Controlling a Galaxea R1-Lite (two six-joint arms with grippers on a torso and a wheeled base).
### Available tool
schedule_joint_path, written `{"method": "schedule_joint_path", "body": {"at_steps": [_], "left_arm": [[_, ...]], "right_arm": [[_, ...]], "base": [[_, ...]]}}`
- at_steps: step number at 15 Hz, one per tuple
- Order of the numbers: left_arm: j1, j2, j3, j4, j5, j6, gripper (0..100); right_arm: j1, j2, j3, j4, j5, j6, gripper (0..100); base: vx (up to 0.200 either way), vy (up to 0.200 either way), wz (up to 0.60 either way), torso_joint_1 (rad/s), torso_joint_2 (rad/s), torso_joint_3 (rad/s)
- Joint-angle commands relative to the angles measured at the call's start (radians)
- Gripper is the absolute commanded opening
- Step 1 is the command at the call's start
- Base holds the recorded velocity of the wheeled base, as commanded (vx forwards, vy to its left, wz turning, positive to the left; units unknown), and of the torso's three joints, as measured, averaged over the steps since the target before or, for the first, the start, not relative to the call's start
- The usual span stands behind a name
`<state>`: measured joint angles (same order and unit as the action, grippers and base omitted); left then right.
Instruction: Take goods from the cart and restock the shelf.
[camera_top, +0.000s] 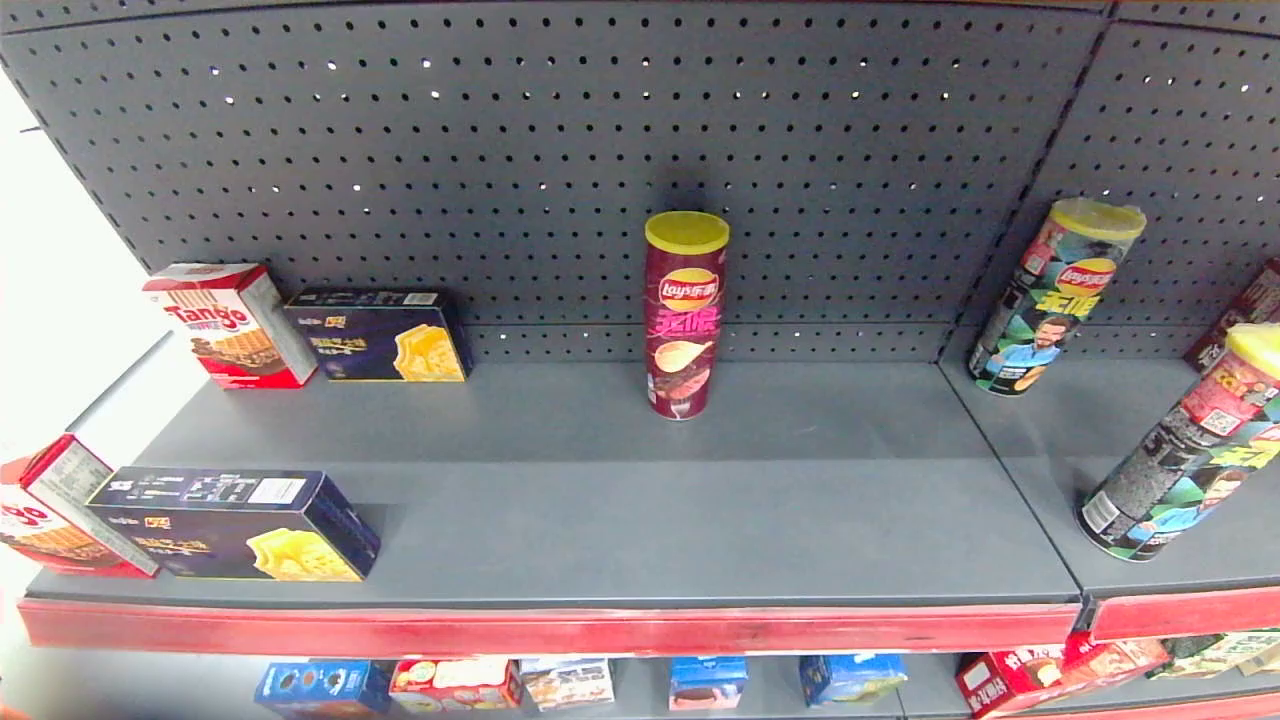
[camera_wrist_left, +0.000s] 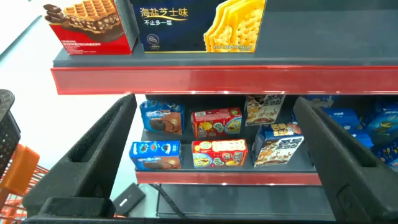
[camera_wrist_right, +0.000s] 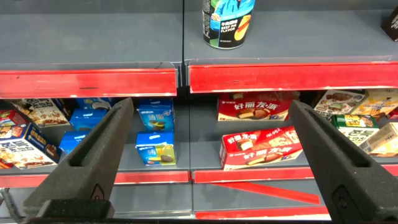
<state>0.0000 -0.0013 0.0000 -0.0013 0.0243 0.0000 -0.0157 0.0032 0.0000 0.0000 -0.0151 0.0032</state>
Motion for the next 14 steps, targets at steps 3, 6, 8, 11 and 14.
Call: {"method": "schedule_joint_path", "body": {"at_steps": [3, 6, 8, 11, 14], "left_arm": [[0.000, 0.001, 0.000, 0.000, -0.001, 0.000, 100], [0.000, 0.001, 0.000, 0.000, -0.003, 0.000, 100], [0.000, 0.001, 0.000, 0.000, -0.001, 0.000, 100], [0.000, 0.001, 0.000, 0.000, -0.001, 0.000, 100], [0.000, 0.001, 0.000, 0.000, -0.004, 0.000, 100]], "right_arm": [[0.000, 0.001, 0.000, 0.000, 0.000, 0.000, 100], [0.000, 0.001, 0.000, 0.000, 0.000, 0.000, 100], [0.000, 0.000, 0.000, 0.000, 0.000, 0.003, 100], [0.000, 0.000, 0.000, 0.002, -0.002, 0.004, 100], [0.000, 0.000, 0.000, 0.002, 0.000, 0.001, 100]], "base": [[0.000, 0.000, 0.00, 0.000, 0.00, 0.000], [0.000, 0.000, 0.00, 0.000, 0.00, 0.000], [0.000, 0.000, 0.00, 0.000, 0.00, 0.000], [0.000, 0.000, 0.60, -0.001, 0.00, 0.004], [0.000, 0.000, 0.60, 0.006, 0.01, 0.001]]}}
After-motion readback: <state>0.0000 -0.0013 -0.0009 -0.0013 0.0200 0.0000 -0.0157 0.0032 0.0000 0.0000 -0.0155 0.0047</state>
